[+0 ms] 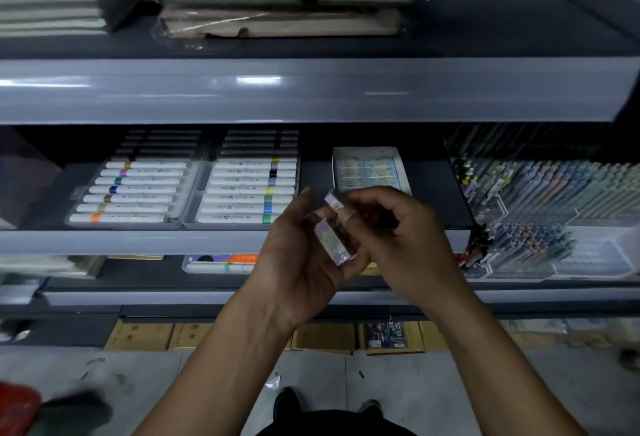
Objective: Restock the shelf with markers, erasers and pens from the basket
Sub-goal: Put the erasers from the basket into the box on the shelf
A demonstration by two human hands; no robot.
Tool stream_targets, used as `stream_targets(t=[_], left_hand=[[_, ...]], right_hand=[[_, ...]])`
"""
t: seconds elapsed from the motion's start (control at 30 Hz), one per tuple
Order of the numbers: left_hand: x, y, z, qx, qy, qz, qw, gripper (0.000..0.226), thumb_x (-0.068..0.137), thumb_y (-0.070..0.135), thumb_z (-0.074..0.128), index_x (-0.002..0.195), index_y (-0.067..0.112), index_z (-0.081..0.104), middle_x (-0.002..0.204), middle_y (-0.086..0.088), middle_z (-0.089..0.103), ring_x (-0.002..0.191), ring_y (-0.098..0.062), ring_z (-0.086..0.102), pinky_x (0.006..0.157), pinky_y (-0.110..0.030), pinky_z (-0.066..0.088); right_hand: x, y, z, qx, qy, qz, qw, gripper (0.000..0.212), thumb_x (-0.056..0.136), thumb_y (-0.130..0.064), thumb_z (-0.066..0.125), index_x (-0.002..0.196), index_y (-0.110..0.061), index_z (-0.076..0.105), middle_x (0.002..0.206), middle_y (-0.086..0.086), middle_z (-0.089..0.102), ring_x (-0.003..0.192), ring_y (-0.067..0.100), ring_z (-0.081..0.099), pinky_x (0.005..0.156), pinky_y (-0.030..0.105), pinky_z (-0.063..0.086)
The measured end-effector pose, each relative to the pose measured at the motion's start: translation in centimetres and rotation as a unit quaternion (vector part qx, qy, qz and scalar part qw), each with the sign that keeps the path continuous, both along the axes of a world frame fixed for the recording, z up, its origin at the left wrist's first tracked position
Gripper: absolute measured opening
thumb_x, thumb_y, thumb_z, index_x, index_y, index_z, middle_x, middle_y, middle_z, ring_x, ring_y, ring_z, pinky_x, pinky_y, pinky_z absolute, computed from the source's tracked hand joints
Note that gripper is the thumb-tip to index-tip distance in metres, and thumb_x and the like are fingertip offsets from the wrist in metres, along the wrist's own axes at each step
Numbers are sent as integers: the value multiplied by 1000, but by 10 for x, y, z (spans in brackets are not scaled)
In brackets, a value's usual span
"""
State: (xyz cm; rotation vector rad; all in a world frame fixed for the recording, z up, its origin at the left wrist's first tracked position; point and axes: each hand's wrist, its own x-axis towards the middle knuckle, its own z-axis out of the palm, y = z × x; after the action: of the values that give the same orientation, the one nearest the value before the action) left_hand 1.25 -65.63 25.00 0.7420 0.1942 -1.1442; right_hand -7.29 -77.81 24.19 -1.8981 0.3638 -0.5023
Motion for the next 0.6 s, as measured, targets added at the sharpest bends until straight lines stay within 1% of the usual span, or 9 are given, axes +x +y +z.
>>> stream_targets(t=[0.07,0.13,0.2,0.3,0.4,0.43,0.47,0.53,0.6], left_hand=[[2,-1,-5,32,-30,-7,999,30,100,45,56,92,18,64,81,0,58,68,-13,57,47,-20,42],[4,-1,-13,90,-114,-3,989,15,101,29,59,88,21,61,70,4,49,58,-9,48,35,-17,25],[4,0,-21,156,-231,20,960,13,101,17,60,91,21,66,68,2,52,54,-10,48,35,-18,25],[7,0,-34,236,-403,56,882,17,102,17,65,92,28,73,70,5,65,57,-11,55,40,-22,35],[13,1,-47,269,-604,60,748,18,101,19,68,101,37,70,86,12,72,67,-9,63,55,-24,47],[14,2,-50,276,-649,54,707,22,101,18,67,105,40,68,88,12,73,72,-11,64,59,-25,49],[15,3,-53,280,-673,53,682,26,101,17,66,108,42,66,90,12,73,75,-11,64,60,-23,48],[16,4,-56,280,-687,58,668,30,101,14,65,109,44,65,89,11,73,75,-12,63,58,-23,47],[17,5,-59,281,-682,58,672,31,101,15,63,110,45,66,89,10,74,77,-16,64,63,-30,49]], right_hand=[[0,-11,3,-2,-12,-15,1000,11,96,-37,71,104,-33,75,95,-11,73,88,9,69,73,25,56],[2,-26,3,-44,1,-34,998,15,93,-42,71,105,-34,76,95,-11,71,84,8,66,67,21,51],[4,-43,1,-113,39,-43,992,19,93,-36,74,110,-29,76,97,-13,67,84,4,63,70,17,46],[11,-61,-1,-217,94,-35,971,21,90,-31,79,110,-26,76,95,-16,63,85,-3,60,70,8,41],[20,-70,-1,-259,135,-6,956,20,87,-30,81,106,-24,76,92,-16,62,83,-5,58,65,3,37],[23,-71,0,-262,143,6,954,19,87,-31,81,105,-24,76,92,-16,63,82,-4,59,66,4,39],[26,-73,1,-265,150,16,952,19,87,-31,82,104,-23,76,91,-16,64,82,-2,59,69,10,44],[33,-75,4,-269,165,31,948,19,85,-32,84,100,-23,77,87,-17,65,80,-2,61,72,20,51],[41,-76,5,-278,185,45,942,18,83,-32,86,97,-26,78,80,-23,63,75,-8,60,64,7,45]])
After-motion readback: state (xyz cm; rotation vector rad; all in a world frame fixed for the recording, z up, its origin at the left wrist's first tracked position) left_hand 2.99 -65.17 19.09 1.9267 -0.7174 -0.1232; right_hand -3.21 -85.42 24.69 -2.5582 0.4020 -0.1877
